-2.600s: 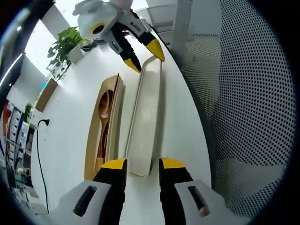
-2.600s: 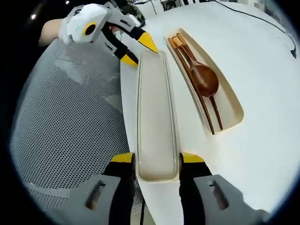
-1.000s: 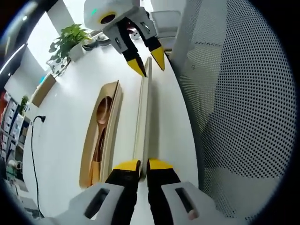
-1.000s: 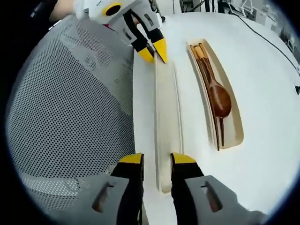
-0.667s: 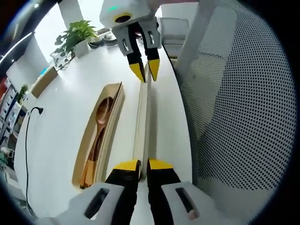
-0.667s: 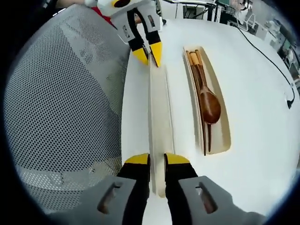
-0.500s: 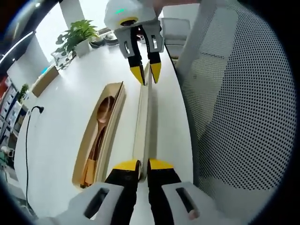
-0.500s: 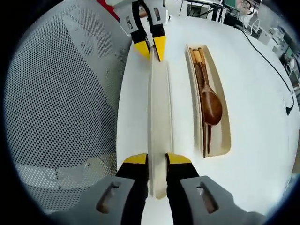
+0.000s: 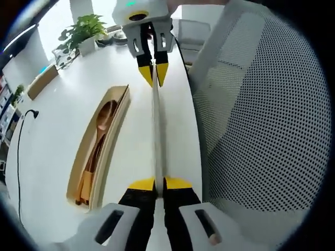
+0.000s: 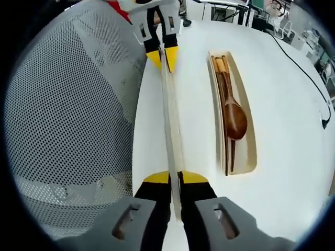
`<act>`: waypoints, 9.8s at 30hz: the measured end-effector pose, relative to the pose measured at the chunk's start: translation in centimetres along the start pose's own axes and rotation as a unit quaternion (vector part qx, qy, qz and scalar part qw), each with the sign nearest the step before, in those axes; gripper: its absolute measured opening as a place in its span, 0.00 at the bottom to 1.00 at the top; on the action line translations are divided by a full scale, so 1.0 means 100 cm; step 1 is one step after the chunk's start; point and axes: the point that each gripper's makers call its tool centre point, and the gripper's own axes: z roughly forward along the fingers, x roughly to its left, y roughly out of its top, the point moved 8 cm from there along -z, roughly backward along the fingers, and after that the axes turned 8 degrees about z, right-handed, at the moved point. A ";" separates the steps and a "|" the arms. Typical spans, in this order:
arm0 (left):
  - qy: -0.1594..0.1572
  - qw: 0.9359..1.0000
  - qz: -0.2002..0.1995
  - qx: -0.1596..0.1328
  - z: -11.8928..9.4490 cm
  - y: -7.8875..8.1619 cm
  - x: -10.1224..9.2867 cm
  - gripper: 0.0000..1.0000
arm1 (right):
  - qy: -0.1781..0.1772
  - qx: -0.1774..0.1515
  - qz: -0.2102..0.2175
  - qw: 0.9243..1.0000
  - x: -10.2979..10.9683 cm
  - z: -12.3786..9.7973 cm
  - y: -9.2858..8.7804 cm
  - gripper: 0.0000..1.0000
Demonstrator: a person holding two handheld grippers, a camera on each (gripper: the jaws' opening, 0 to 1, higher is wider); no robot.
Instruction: Arrange the utensils inside the cutlery case until each visible utensil rests in its matching compartment.
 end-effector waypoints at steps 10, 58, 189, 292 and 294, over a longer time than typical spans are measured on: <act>-0.089 0.986 -0.132 -0.041 -0.012 0.011 -0.006 0.03 | -0.023 -0.021 0.012 0.999 -0.005 -0.005 -0.002 0.09; -0.378 0.740 -0.525 -0.185 -0.036 0.031 -0.009 0.04 | -0.128 -0.099 -0.145 0.976 0.036 -0.026 0.021 0.53; 0.112 0.704 -0.670 -0.205 -0.016 -0.087 0.096 0.20 | -0.039 0.021 0.043 0.998 -0.082 0.035 0.080 0.45; 0.199 0.850 -0.480 -0.091 -0.048 -0.086 0.103 0.05 | -0.100 -0.011 0.010 0.995 -0.069 0.041 0.092 0.45; 0.201 0.848 -0.481 -0.095 -0.049 -0.085 0.104 0.05 | -0.109 0.006 0.002 0.994 -0.073 0.042 0.091 0.40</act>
